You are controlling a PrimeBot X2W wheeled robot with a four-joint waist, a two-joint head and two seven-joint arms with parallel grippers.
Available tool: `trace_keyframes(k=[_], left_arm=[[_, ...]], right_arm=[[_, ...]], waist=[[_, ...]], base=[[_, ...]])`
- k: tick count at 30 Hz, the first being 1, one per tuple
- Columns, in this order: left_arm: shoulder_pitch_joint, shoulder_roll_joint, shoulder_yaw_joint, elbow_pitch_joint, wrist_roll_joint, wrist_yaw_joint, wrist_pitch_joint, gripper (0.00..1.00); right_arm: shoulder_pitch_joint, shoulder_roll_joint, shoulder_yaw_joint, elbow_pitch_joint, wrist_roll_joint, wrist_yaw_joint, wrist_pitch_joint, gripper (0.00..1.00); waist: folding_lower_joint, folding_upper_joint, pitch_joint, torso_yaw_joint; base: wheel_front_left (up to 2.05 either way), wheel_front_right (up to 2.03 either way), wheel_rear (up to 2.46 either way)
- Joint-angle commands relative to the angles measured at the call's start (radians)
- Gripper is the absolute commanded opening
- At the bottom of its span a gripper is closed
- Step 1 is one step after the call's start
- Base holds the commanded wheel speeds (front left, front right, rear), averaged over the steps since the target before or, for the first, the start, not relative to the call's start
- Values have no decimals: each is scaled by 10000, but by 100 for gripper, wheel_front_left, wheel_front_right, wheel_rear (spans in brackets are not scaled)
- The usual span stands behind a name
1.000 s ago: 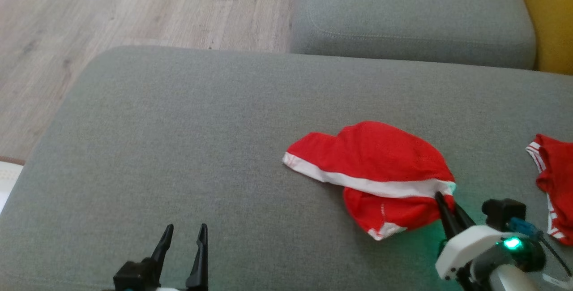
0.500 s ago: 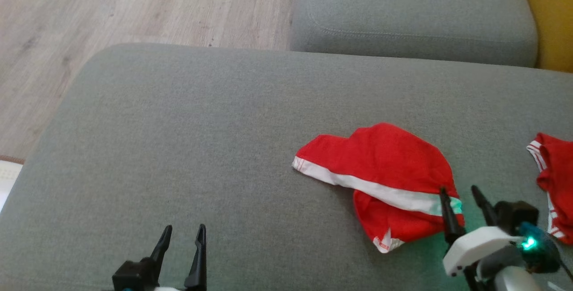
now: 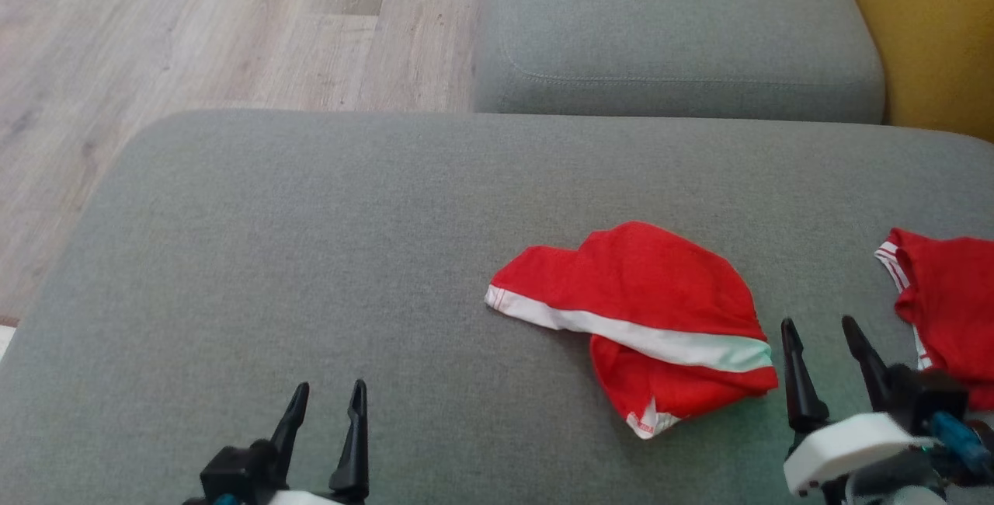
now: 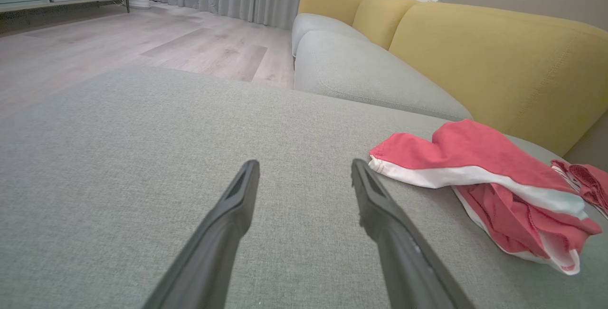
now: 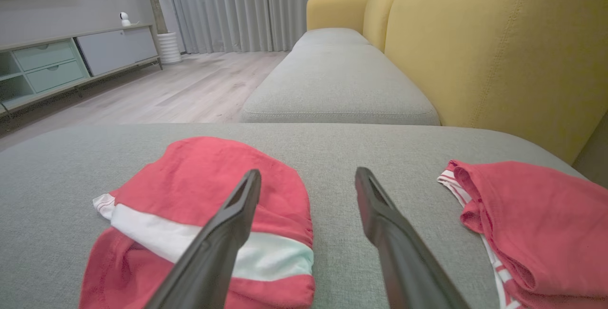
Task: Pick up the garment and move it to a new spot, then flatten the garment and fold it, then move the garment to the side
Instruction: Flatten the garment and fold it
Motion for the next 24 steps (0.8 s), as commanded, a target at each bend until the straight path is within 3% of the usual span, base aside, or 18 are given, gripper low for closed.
trace_keyframes(k=[1,15,24], left_arm=[[-578,23,400,-197,-1,-52,-118,100],[-483,-167,334,90,13,-280,-167,100],[-466,-163,297,108,55,-283,-173,100]], right_arm=[[-246,-60,246,-443,53,35,5,100],[139,-56,604,-746,470,35,-17,100],[-213,-55,1350,-297,-513,35,413,100]], waist=[[0,0,-19,-6],[0,0,-180,86],[0,0,-135,335]], base=[[0,0,0],[0,0,0],[0,0,0]])
